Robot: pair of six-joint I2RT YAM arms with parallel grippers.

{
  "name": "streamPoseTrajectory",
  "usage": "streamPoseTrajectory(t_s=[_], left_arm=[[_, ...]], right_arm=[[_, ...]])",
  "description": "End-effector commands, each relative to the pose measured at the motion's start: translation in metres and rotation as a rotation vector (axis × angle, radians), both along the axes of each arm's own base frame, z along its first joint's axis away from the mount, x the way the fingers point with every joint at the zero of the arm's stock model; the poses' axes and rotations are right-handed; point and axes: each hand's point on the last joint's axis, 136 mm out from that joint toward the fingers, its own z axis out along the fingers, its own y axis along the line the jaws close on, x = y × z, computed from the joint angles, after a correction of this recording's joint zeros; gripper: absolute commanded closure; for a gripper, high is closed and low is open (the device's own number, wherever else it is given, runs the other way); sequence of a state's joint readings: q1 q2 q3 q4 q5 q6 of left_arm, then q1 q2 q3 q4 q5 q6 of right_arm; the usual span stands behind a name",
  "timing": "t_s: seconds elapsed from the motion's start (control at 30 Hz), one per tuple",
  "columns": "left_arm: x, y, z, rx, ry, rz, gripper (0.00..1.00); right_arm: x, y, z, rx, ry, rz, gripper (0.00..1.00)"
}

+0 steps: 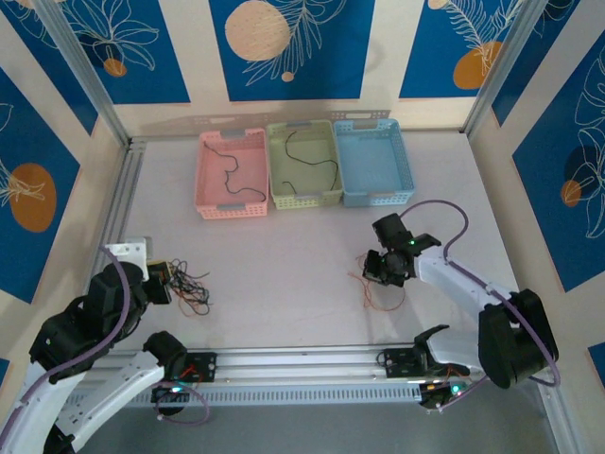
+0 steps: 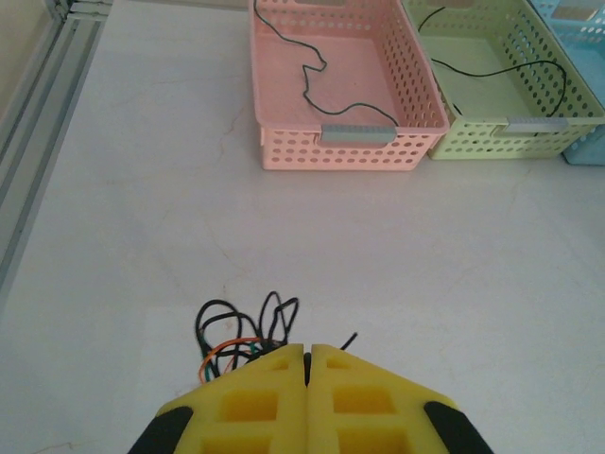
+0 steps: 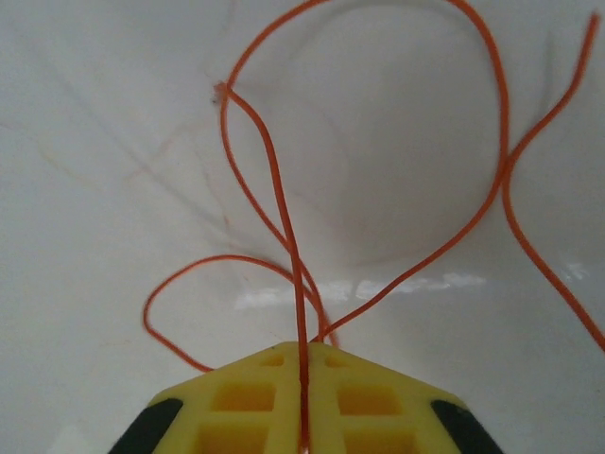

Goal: Untangle the cables

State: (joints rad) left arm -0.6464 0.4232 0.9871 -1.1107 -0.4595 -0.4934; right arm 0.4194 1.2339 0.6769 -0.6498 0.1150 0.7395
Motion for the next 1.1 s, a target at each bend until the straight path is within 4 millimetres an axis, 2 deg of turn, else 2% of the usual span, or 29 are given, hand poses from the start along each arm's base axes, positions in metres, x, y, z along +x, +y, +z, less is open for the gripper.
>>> streamPoseTrajectory(t_s=[0.0, 0.1, 0.2, 0.37, 0.53, 0.8, 1.07], left_arm=[[0.001, -0.003, 0.004, -0.012, -0.029, -0.025, 1.00], [0.000, -0.003, 0.005, -0.013, -0.030, -0.024, 1.00], [0.000, -0.003, 0.005, -0.018, -0.034, -0.024, 1.00], [-0.001, -0.002, 0.006, -0.022, -0.040, -0.025, 1.00], [-0.001, -0.002, 0.005, -0.021, -0.039, -0.025, 1.00], [-0.001, -0.002, 0.006, -0.021, -0.042, -0.023, 1.00], [-0.001, -0.002, 0.006, -0.023, -0.042, -0.021, 1.00]], right_arm=[[-0.011, 0.005, -0.008, -0.007, 0.040, 0.014, 0.78], [-0.010, 0.010, -0.010, -0.031, 0.040, 0.051, 0.67], [-0.009, 0.014, -0.009, -0.040, 0.027, 0.082, 0.60], [-0.003, 0.020, -0.005, -0.083, 0.000, 0.143, 0.55], [0.009, 0.024, 0.001, -0.216, -0.048, 0.247, 0.47], [0.010, 0.037, -0.013, -0.382, 0.003, 0.407, 0.39], [0.013, 0.038, -0.024, -0.431, 0.047, 0.428, 0.39]])
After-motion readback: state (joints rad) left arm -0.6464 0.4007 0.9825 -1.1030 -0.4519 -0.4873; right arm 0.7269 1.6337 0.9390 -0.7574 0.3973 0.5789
